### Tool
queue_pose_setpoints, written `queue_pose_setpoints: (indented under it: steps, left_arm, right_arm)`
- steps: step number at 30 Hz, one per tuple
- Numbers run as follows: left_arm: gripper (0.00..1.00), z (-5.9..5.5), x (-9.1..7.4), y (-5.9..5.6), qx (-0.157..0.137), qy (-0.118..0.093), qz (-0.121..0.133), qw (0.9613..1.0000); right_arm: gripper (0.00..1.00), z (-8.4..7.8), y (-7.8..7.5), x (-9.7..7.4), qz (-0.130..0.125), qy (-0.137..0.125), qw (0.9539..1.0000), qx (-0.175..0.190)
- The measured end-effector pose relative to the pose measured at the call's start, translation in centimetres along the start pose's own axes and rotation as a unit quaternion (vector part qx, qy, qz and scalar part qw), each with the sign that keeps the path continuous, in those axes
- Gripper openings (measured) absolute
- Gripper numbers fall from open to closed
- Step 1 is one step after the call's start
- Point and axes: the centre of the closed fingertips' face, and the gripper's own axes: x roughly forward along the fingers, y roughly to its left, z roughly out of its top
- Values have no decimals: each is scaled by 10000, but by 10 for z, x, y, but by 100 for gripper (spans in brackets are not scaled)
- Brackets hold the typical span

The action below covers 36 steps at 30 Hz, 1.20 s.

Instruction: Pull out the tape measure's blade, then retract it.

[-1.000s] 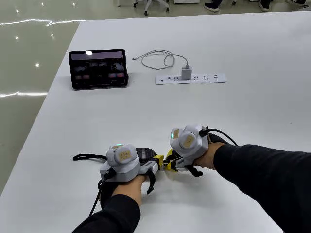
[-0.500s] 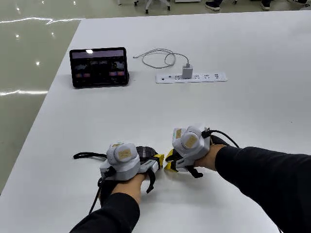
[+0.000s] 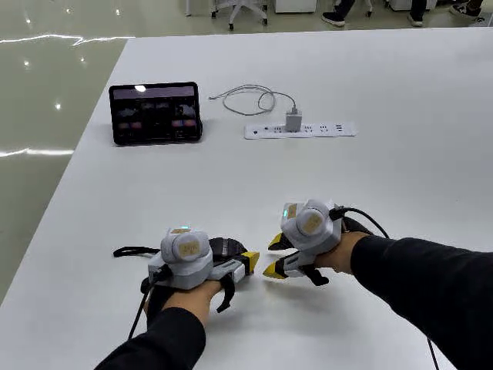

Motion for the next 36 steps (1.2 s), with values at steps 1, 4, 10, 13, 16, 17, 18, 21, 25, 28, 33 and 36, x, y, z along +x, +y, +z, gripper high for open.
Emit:
queue_pose_setpoints:
  steps: [1,4,10,13,16,17,18,21,25,28,33,36]
  left_arm:
    - [100,5,-3,4,163,-87,-81,9998]
    - [100,8,-9,7,414,-85,-339,9985]
    - [100,-10,-27,2,1009,261,-1055,9889]
    - [100,-13,-37,6,1085,160,-1168,9871]
    - [100,-16,-42,15,1121,163,-1102,9874]
    - [100,-16,-43,19,1138,166,-1049,9878]
    - [100,-17,-45,23,1141,143,-989,9884]
    - [100,-18,-49,30,1155,116,-949,9887]
    - [100,-18,-52,34,1108,79,-957,9892]
    - [100,-18,-55,33,1134,74,-984,9886]
    - [100,-18,-58,33,1191,84,-968,9881]
    - [100,-19,-59,31,1179,78,-1012,9878]
  right_arm:
    - [34,0,-2,-5,-76,-66,9999,66]
    - [41,-4,-5,-14,-200,-155,9995,175]
    - [52,-13,-9,-34,-435,-371,9976,396]
    - [59,-21,-11,-42,-573,-429,9959,558]
    - [63,-29,-11,-53,-657,-492,9940,722]
    - [64,-32,-12,-55,-702,-506,9933,769]
    - [66,-36,-13,-59,-760,-496,9924,826]
    - [71,-43,-13,-67,-829,-558,9905,945]
    - [74,-52,-11,-75,-933,-569,9890,995]
    - [76,-61,-10,-81,-985,-578,9877,1064]
    - [79,-70,-7,-88,-1077,-640,9855,1145]
    - [81,-74,-2,-93,-1092,-638,9855,1133]
